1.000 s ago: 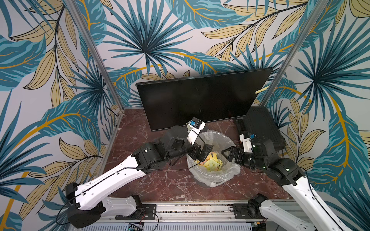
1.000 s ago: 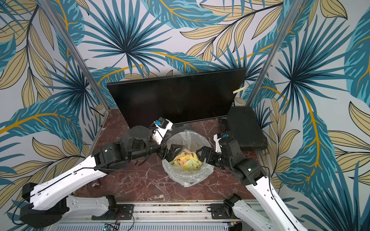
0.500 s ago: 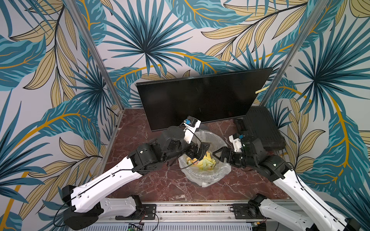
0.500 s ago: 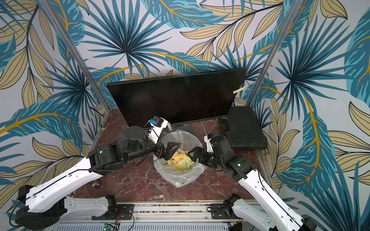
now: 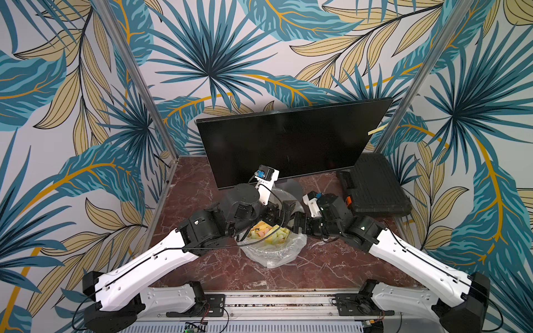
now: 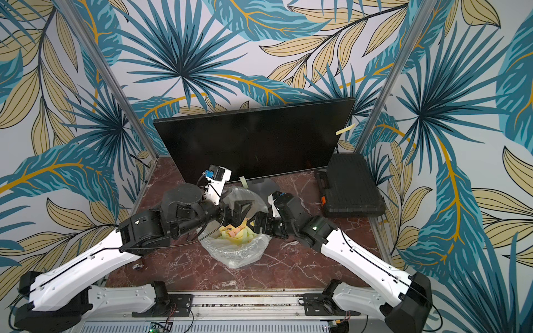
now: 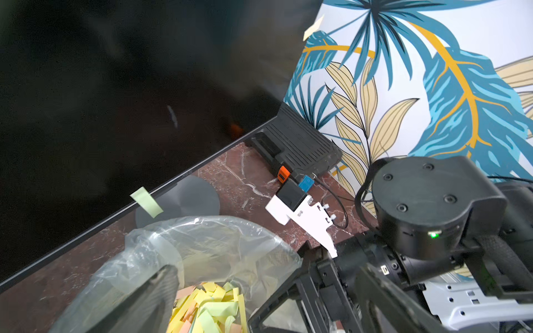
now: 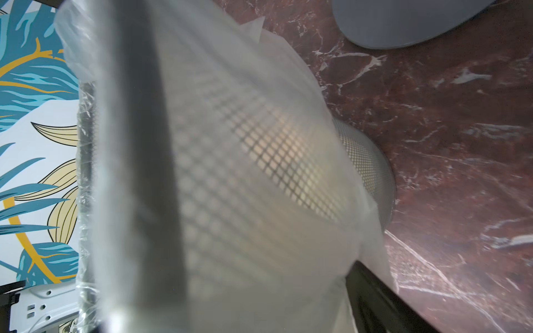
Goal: Remove the sticky note from the monitor
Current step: Move the trash bin to the center of the board.
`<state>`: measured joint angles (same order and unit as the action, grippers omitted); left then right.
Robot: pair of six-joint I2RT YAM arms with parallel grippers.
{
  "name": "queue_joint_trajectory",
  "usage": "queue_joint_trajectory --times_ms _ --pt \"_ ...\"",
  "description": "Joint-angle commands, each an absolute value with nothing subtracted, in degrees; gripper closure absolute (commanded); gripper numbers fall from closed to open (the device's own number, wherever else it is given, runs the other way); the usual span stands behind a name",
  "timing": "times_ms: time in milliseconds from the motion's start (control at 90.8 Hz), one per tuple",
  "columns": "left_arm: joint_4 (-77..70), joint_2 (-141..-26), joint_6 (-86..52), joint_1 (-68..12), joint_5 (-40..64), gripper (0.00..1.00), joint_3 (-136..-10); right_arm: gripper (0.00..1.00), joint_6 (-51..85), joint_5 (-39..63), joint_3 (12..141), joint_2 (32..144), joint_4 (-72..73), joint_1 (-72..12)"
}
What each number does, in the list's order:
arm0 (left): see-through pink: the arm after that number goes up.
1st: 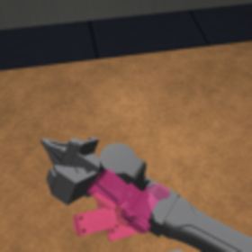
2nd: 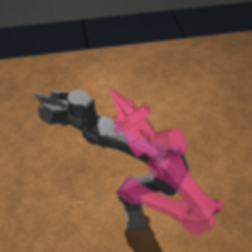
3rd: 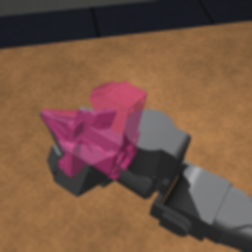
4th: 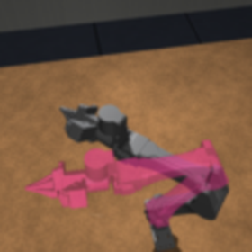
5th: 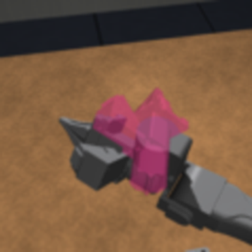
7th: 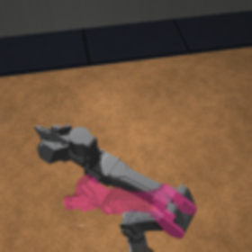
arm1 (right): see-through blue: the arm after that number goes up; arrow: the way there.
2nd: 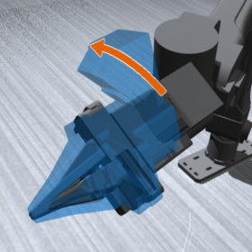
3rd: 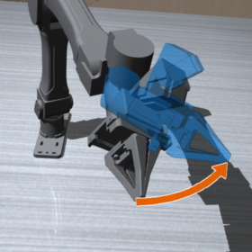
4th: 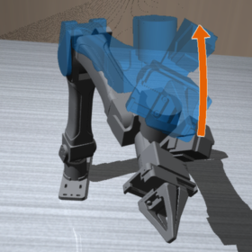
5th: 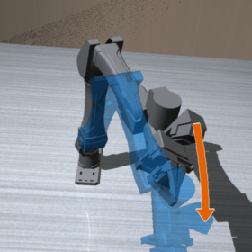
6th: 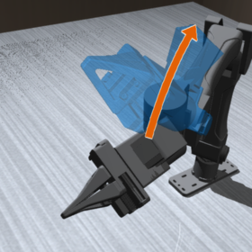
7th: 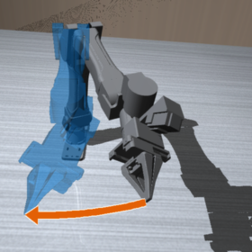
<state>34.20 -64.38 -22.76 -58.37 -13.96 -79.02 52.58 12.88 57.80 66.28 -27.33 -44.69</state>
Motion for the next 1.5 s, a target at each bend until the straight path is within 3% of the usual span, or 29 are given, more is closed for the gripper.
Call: queue_joint_trajectory --times_ms 0,231,716,1146,1487 --pt "35.0 -61.5 -25.8 -58.5 -22.3 0.0 -77.4 0.08 53.9 12.5 60.4 70.1 -21.5 -47.6" --pt "40.5 -57.6 -32.2 -57.6 -33.0 0.0 -74.8 0.08 54.1 12.5 67.9 79.9 -17.3 -52.3" --pt "41.6 -53.8 -35.3 -56.6 -34.9 0.0 -72.3 0.08 54.2 16.2 81.5 96.3 -13.0 -56.6" --pt "42.1 -52.5 -35.6 -56.5 -37.0 0.0 -72.5 0.0 47.1 10.8 81.5 85.6 -20.1 -54.9" --pt "42.8 -53.1 -33.5 -56.5 -36.0 0.0 -74.5 0.01 46.8 11.1 71.8 75.1 -20.6 -46.6"
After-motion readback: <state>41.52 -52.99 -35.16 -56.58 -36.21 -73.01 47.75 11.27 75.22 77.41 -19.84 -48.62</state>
